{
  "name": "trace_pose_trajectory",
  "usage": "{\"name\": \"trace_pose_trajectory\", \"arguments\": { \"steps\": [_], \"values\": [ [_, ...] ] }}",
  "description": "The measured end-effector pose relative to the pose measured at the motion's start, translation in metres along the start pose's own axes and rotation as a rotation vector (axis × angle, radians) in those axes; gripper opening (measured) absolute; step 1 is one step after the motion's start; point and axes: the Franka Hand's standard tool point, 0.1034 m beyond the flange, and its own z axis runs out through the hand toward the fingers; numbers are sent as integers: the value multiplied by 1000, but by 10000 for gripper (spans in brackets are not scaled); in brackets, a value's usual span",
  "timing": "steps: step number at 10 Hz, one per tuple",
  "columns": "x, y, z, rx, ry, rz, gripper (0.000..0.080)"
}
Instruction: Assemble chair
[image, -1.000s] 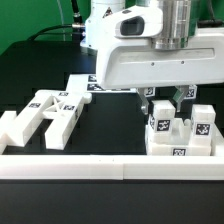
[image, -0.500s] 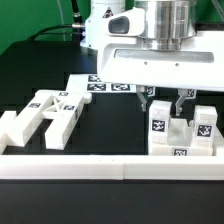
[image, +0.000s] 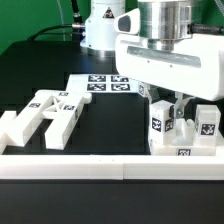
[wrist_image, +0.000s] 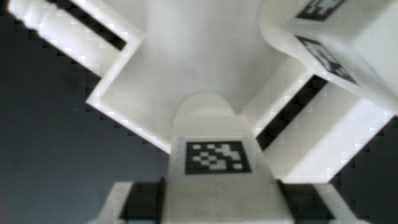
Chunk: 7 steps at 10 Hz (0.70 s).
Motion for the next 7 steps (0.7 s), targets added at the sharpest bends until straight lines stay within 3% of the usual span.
{"name": "trace_pose_trajectory", "arguments": {
  "steps": [2, 3, 4, 6, 7],
  "values": [
    [0, 0, 0, 0, 0, 111, 291],
    [0, 0, 0, 0, 0, 88, 369],
    [1, 0, 0, 0, 0, 50, 369],
    [3, 2, 0, 0, 1, -10, 604],
    [5, 2, 0, -2, 3, -151, 604]
  ]
}}
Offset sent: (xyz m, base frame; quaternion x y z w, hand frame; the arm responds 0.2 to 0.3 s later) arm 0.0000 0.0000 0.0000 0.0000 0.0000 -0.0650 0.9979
